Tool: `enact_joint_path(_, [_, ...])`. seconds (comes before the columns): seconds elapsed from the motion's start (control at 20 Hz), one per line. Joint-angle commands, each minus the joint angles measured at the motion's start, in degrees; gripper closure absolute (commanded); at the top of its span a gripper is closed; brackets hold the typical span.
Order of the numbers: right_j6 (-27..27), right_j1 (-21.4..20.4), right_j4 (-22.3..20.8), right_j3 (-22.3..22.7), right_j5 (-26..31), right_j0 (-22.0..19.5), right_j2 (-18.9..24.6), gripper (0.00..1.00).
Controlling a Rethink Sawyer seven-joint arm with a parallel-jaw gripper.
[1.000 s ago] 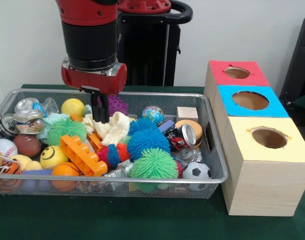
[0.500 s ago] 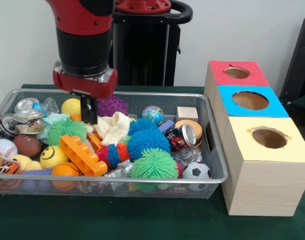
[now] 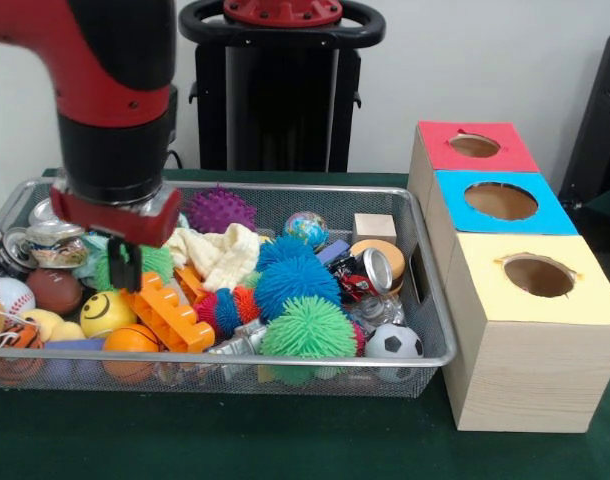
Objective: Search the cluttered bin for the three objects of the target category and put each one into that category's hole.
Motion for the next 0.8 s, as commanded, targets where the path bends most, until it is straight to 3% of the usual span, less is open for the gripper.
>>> enact_joint_path(0.05, [-16.84, 5.38, -5.03, -5.5, 6.55, -2.63, 2.71, 1.0])
enact_joint_path(0.55, [-19.34, 5.2, -6.02, -3.92, 8.09, -5.6, 3.47, 1.0])
enact_joint_path(0.8, [-20.15, 3.79, -6.54, -0.83, 7.96, -7.14, 3.22, 1.0])
